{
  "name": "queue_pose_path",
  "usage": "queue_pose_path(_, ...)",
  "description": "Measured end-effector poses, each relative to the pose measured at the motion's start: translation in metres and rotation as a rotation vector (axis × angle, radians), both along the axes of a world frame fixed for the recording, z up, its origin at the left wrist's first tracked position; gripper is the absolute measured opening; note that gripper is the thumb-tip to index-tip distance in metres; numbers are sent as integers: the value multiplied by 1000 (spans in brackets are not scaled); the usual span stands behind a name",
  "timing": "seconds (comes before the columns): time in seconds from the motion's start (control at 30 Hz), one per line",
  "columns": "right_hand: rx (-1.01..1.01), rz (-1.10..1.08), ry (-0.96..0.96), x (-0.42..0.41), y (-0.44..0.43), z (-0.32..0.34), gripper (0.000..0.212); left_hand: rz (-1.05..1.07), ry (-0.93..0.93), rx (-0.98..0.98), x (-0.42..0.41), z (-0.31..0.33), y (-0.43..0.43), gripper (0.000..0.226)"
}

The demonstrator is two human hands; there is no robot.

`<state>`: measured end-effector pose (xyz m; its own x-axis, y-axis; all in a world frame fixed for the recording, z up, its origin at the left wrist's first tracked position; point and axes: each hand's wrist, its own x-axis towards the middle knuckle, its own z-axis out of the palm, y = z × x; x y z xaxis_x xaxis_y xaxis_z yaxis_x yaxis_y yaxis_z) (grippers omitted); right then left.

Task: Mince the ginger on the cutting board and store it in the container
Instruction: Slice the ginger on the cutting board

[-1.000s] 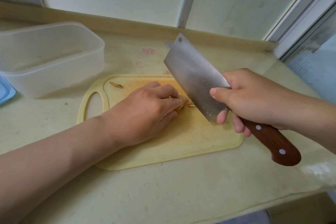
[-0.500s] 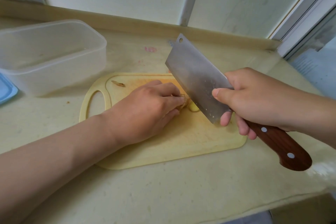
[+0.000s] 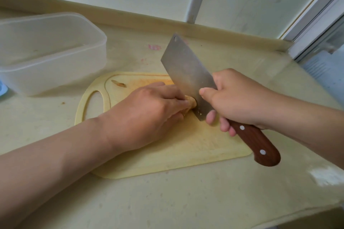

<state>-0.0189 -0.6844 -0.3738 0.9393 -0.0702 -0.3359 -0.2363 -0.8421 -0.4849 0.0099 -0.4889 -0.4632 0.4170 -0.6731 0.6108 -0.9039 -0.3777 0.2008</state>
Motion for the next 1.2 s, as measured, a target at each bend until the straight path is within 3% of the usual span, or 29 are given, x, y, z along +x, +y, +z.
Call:
queue_pose_path(0.3, -11, -11, -234, -36, -10, -14, 24, 49, 37, -7, -1, -1, 2, 25)
queue_pose_path(1.2, -3, 0, -225, -55, -21, -13, 30, 61, 57, 30, -2, 5, 0, 23)
